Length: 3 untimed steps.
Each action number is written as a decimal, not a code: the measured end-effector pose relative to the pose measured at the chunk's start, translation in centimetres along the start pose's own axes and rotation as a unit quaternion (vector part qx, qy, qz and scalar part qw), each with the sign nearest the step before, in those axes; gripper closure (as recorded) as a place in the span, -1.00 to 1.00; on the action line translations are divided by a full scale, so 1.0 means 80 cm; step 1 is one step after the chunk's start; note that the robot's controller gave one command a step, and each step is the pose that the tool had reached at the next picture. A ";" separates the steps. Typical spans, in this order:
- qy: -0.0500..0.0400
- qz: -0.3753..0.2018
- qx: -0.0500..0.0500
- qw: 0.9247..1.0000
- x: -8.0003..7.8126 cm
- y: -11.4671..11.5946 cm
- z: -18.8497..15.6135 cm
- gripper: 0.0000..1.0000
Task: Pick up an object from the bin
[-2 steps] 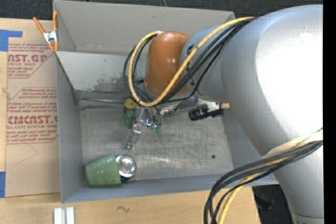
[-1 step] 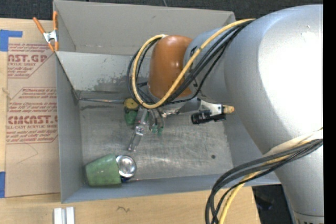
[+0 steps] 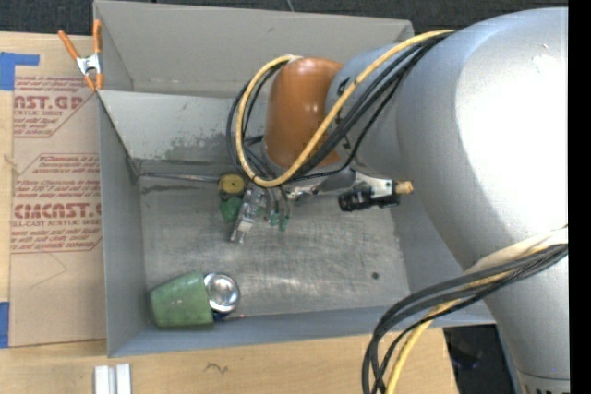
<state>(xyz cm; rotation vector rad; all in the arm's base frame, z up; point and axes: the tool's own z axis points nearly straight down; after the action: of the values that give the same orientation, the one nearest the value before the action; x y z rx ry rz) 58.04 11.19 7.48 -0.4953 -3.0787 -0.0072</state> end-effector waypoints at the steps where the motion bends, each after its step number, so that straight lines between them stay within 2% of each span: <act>1: -0.016 -0.009 -0.003 1.000 0.003 0.020 -0.156 1.00; 2: -0.013 -0.008 0.000 1.000 0.004 0.019 -0.150 -1.00; 3: -0.017 0.004 -0.002 1.000 -0.007 0.043 -0.012 -1.00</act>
Offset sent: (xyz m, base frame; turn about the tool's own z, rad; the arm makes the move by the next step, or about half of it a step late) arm 0.0039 0.0133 0.1199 -0.0144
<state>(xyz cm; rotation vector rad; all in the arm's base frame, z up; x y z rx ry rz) 59.64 14.28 8.47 -0.5121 -3.1103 -0.0050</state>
